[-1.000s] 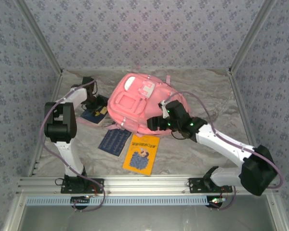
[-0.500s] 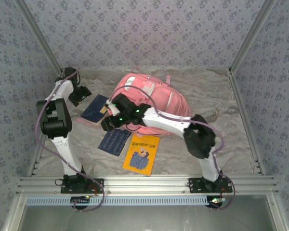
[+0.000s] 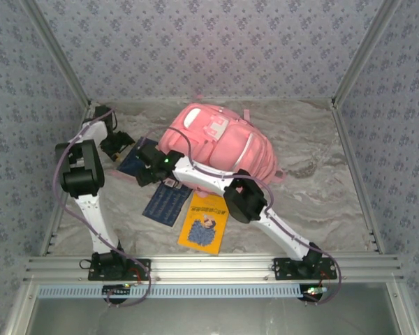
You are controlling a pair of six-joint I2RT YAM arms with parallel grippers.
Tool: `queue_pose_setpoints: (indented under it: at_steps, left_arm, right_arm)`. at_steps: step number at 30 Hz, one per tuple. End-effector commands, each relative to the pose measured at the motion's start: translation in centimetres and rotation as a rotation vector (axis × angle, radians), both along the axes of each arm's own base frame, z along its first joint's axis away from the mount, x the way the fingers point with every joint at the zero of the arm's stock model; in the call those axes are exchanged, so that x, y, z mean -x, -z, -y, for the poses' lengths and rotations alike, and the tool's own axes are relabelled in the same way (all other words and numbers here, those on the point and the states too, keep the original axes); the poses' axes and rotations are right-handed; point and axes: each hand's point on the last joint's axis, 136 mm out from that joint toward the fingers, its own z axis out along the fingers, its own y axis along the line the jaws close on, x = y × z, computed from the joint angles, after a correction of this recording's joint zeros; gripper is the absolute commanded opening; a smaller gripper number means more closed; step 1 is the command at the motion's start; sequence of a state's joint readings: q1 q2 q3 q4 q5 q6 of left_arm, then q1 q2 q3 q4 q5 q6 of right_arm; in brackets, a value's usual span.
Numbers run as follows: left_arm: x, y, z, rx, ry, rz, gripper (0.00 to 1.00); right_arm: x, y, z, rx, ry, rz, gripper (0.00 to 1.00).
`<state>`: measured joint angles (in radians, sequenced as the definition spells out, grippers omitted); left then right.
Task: Pack the student bag
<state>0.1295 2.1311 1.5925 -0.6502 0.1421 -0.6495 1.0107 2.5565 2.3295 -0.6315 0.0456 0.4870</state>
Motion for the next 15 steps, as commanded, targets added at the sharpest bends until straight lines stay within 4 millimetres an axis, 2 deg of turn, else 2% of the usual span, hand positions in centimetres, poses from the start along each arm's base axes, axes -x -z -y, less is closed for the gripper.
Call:
queue_pose_setpoints:
  at_steps: [1, 5, 7, 10, 12, 15]
  left_arm:
    - [3.0, 2.3, 2.7, 0.127, -0.032, -0.083, 0.66]
    - [5.3, 3.0, 4.0, 0.159, -0.044, -0.101, 0.66]
    - [6.3, 3.1, 4.9, 0.162, -0.037, -0.103, 0.66]
    - [7.7, 3.3, 6.5, 0.170, -0.019, -0.118, 0.66]
    - [8.3, 3.3, 7.8, 0.190, -0.007, -0.124, 0.66]
    - [8.9, 3.0, 9.0, 0.197, 0.007, -0.117, 0.65]
  right_arm:
    - [-5.0, 2.2, 7.9, 0.165, 0.274, 0.007, 0.64]
    - [-6.9, 0.9, 11.1, 0.197, 0.339, 0.060, 0.64]
    - [-7.3, 0.4, 11.5, 0.189, 0.321, 0.057, 0.65]
    - [-7.0, -0.5, 10.1, 0.057, 0.234, -0.013, 0.66]
    - [-6.9, -1.8, 8.4, -0.093, 0.170, -0.055, 0.66]
    - [-6.9, -3.1, 7.1, -0.234, 0.152, -0.124, 0.64]
